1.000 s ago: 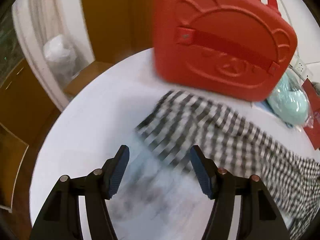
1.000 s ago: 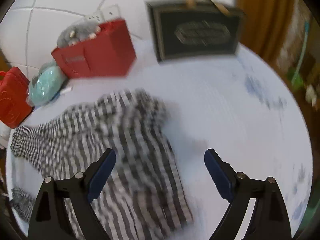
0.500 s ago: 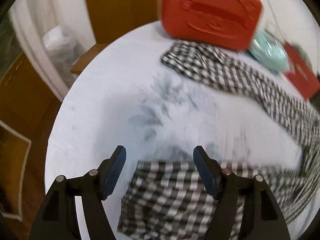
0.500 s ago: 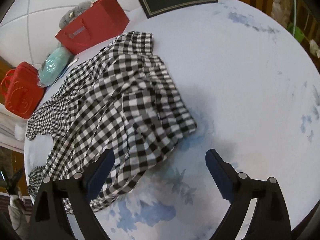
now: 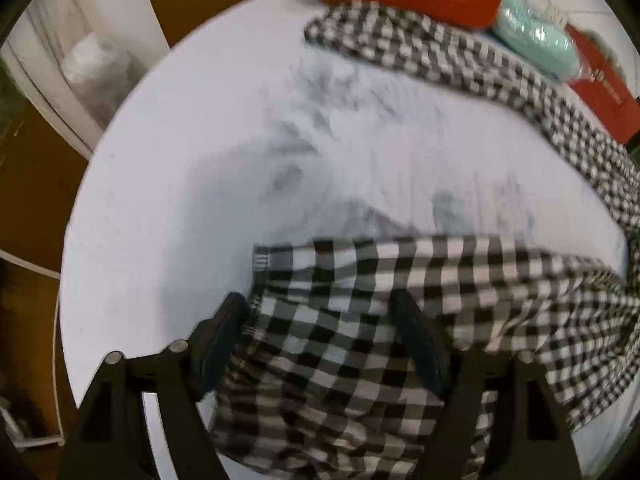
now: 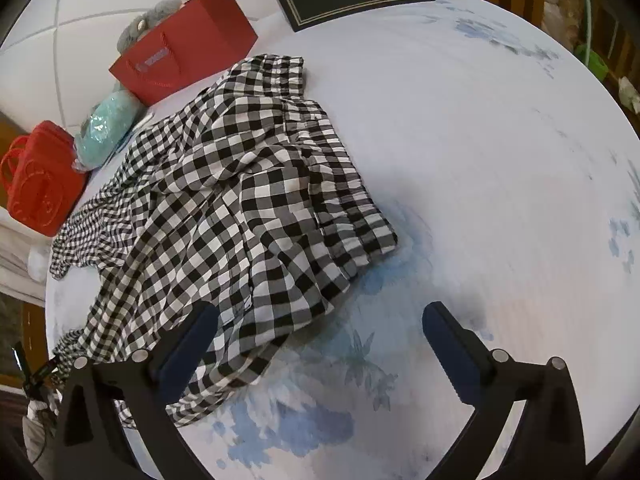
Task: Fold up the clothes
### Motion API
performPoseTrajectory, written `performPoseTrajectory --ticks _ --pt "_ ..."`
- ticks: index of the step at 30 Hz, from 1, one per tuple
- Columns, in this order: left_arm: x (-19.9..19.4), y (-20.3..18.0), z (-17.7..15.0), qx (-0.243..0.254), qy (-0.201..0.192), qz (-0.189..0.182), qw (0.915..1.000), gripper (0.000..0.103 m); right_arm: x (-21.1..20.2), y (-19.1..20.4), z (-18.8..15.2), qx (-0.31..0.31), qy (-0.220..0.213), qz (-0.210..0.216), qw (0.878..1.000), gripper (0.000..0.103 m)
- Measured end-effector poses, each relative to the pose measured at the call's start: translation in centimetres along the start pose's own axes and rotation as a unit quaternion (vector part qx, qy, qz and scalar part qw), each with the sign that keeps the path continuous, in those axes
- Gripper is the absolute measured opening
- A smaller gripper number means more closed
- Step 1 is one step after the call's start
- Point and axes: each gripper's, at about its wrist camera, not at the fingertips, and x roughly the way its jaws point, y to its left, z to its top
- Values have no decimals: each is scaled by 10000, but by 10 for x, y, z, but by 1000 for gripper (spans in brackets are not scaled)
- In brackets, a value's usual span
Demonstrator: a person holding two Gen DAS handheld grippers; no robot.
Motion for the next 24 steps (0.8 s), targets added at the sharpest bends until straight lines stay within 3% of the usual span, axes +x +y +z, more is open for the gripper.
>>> performPoseTrajectory --ticks 1,3,4,5,6,7,8,9,11,13,14,15,17,18,20,21,23,24 --pt "1 0 -1 -81 3 1 10000 77 3 2 1 -21 16 -27 10000 103" --pt "2 -3 -5 -122 -52 17 9999 63 11 6 5 -53 54 -65 9999 103" --pt "1 -8 -6 -40 -99 79 9999 35 15 9 6 -79 106 -82 9999 103" --pt "-1 -14 -6 80 -141 195 9997 19 22 14 5 -127 224 -91 9996 101" --pt "-2 -21 -7 200 -183 311 9991 17 28 19 5 -175 342 -101 9992 95" --pt "-4 -27 -7 325 -289 458 9980 9 35 24 5 -223 460 -111 9986 51" --pt "-9 -30 -3 351 -469 596 9965 9 40 30 5 -316 542 -215 9978 18" --pt "-15 -30 2 303 -668 711 9948 9 42 38 5 -520 520 -502 9960 18" --pt "-30 -18 14 -96 -1020 810 9914 9 35 51 4 -912 342 -1002 9902 7" --pt "-35 -1 29 -456 -1128 829 9891 9 19 46 3 -972 141 -1407 9852 6" --pt "-31 5 35 -537 -1044 806 9898 15 11 37 3 -887 109 -1515 9844 6" --pt "-24 10 40 -604 -904 797 9909 17 6 21 3 -675 177 -1497 9863 6" --pt "0 13 47 -605 -521 704 9943 33 -2 -1 -1 -408 236 -1458 9882 6" --pt "12 14 48 -602 -319 625 9957 35 -5 -10 -4 -297 241 -1401 9894 6" --pt "17 16 46 -781 -282 369 9959 37 -20 -24 -10 71 51 -928 9956 14" --pt "14 18 45 -882 -359 256 9951 40 -31 -27 -13 231 -145 -633 9976 21" --pt "1 24 40 -1045 -594 124 9927 60 -51 -28 -19 381 -562 -237 9974 70" --pt "-7 26 36 -1084 -698 136 9916 60 -63 -24 -22 377 -840 -98 9957 80"
